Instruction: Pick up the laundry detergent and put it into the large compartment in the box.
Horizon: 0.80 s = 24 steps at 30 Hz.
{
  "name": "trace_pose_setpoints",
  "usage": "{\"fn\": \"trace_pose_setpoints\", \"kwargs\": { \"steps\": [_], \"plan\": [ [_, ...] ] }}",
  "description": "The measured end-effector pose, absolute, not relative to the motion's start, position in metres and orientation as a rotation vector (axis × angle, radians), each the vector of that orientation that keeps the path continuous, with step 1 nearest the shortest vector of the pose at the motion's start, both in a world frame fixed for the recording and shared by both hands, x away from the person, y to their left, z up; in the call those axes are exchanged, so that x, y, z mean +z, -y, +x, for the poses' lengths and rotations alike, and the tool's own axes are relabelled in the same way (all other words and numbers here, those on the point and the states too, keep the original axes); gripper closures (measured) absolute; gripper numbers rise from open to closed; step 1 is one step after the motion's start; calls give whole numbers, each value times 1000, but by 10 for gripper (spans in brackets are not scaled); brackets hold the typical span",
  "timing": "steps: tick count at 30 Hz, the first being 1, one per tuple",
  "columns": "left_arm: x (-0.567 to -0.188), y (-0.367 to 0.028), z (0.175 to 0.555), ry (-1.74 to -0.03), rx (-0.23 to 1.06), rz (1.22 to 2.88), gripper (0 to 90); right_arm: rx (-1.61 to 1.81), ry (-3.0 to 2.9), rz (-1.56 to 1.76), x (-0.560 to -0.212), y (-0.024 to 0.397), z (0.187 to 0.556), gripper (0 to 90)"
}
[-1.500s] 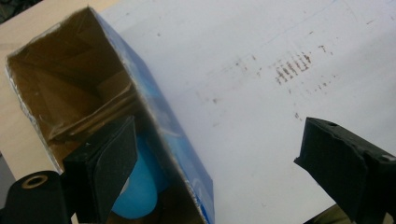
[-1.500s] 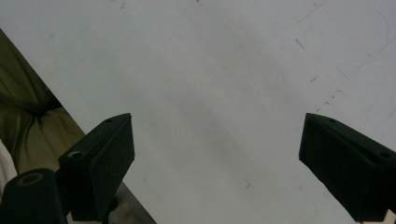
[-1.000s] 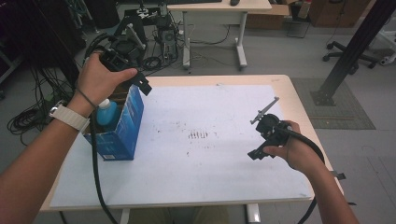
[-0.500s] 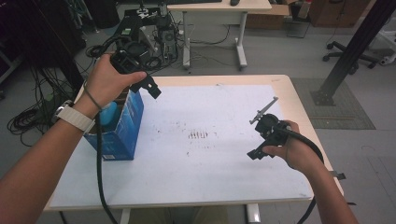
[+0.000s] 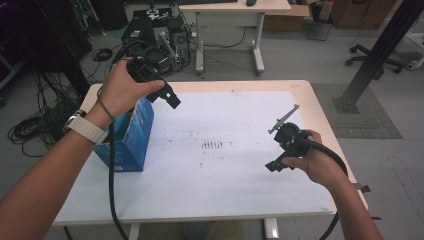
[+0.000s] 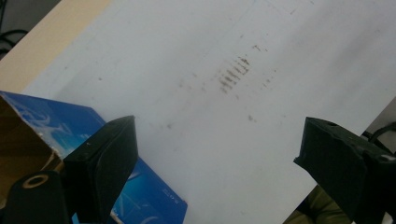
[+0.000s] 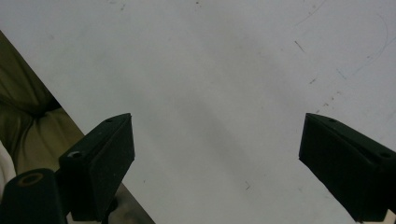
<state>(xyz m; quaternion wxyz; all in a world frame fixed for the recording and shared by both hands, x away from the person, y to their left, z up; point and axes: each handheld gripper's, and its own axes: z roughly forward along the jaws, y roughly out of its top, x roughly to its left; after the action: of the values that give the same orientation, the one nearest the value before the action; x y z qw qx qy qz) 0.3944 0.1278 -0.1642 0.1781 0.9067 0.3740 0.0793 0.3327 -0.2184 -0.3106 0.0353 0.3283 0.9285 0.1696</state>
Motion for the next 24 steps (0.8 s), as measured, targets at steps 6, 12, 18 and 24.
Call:
{"fn": "trace_pose_setpoints", "kwargs": {
  "steps": [6, 12, 18, 24],
  "plan": [
    [-171, -117, 391, -1001, 224, 2594, 120, 524, -2845, 1023, -311, 220, 332, 106],
    [-179, -107, 387, -948, 196, 2620, 116, 536, -2841, 1019, -310, 221, 332, 106],
    [-183, -101, 383, -905, 190, 2643, 117, 536, -2843, 1020, -311, 221, 331, 106],
    [-186, -97, 380, -880, 187, 2650, 116, 538, -2839, 1024, -311, 222, 330, 106]
  ]
}}
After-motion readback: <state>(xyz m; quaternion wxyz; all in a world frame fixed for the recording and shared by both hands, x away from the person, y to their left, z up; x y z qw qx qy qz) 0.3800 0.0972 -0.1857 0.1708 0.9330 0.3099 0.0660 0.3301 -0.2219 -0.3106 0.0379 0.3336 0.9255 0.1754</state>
